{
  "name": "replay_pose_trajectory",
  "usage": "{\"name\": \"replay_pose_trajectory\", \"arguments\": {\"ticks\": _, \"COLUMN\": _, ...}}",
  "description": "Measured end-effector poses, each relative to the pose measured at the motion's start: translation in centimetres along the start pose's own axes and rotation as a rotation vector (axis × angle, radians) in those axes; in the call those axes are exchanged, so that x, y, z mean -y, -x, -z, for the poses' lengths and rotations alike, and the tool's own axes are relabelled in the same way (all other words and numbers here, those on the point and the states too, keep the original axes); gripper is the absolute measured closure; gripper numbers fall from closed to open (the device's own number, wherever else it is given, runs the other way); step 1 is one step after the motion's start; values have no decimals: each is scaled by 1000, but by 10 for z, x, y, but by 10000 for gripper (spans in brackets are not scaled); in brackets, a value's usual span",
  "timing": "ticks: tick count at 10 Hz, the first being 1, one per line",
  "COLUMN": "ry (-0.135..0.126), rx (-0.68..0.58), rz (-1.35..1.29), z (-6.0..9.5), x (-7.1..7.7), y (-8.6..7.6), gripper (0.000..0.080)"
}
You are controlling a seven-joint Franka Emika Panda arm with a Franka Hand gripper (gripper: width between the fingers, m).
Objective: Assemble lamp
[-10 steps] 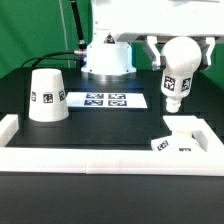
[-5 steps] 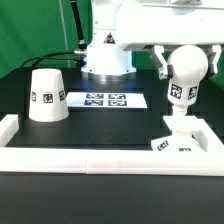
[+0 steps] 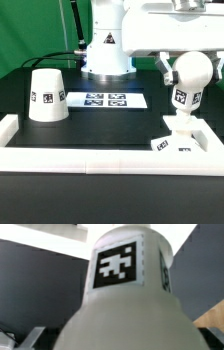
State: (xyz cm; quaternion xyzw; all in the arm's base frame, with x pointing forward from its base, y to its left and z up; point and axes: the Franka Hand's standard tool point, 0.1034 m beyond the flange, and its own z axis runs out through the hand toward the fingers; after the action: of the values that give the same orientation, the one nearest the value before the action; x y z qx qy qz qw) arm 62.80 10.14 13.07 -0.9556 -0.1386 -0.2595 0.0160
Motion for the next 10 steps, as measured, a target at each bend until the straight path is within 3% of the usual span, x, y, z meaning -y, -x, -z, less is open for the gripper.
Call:
{"name": "replay_pose_trajectory", "arguments": {"ticks": 6, "ry": 6, "rx": -12, "rz": 6, "z": -2, "x": -2, "y": 1, "gripper": 223}}
{"name": "replay_pose_trajectory", "arguments": {"ticks": 8, "ry": 22, "rx": -49, "rz": 7, "z": 3, "x": -5, "y": 3, "gripper": 223}}
{"name": "replay_pose_trajectory", "arguments": {"ticks": 10, "ry": 55, "rx": -125, "rz": 9, "z": 5, "x": -7, "y": 15, "gripper": 223}}
